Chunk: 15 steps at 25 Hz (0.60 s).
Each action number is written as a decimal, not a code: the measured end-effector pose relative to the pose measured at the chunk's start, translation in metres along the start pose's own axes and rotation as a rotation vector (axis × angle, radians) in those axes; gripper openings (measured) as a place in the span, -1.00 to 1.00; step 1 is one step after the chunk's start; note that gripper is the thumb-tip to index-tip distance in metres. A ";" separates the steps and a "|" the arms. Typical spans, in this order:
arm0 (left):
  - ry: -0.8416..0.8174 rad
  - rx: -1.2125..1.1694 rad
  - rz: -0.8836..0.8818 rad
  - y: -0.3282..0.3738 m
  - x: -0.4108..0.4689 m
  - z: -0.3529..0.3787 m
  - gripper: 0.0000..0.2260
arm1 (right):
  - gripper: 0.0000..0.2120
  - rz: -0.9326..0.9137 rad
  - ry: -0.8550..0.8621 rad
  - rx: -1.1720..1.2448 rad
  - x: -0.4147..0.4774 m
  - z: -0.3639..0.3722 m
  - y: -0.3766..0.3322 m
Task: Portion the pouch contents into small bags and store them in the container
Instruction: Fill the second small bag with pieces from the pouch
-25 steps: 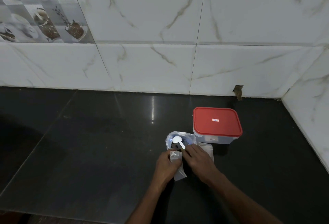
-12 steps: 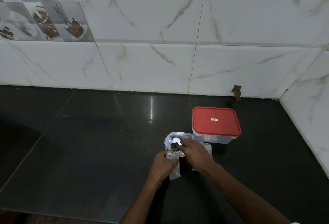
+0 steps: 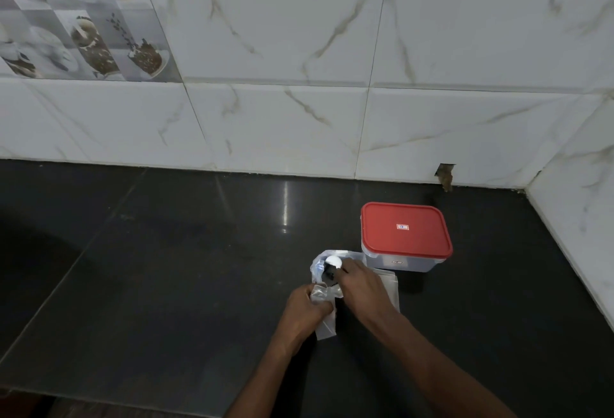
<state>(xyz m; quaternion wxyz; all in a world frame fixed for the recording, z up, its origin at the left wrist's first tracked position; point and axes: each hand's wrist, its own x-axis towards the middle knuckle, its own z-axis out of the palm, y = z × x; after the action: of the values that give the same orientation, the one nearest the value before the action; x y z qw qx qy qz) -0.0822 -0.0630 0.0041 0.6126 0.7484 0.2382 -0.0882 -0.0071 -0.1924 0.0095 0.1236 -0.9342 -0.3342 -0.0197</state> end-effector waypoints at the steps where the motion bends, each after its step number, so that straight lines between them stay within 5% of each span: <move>1: -0.014 -0.003 -0.002 0.000 -0.001 -0.001 -0.80 | -0.68 -0.037 -0.028 -0.075 0.000 -0.001 0.000; 5: -0.027 0.010 0.012 -0.002 -0.001 -0.001 -0.87 | -0.77 -0.144 -0.115 -0.075 -0.001 -0.008 0.007; 11: -0.031 0.003 -0.013 -0.002 -0.001 -0.004 -0.82 | -0.59 -0.243 -0.083 -0.109 -0.006 -0.007 0.012; 15: -0.039 -0.015 -0.022 0.000 0.000 -0.005 -0.77 | -0.65 -0.108 -0.010 -0.081 -0.003 -0.014 0.022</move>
<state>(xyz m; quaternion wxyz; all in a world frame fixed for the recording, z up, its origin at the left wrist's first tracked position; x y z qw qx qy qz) -0.0832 -0.0585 0.0057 0.6218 0.7392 0.2351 -0.1078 0.0055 -0.2144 0.0180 0.0831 -0.9190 -0.3838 -0.0353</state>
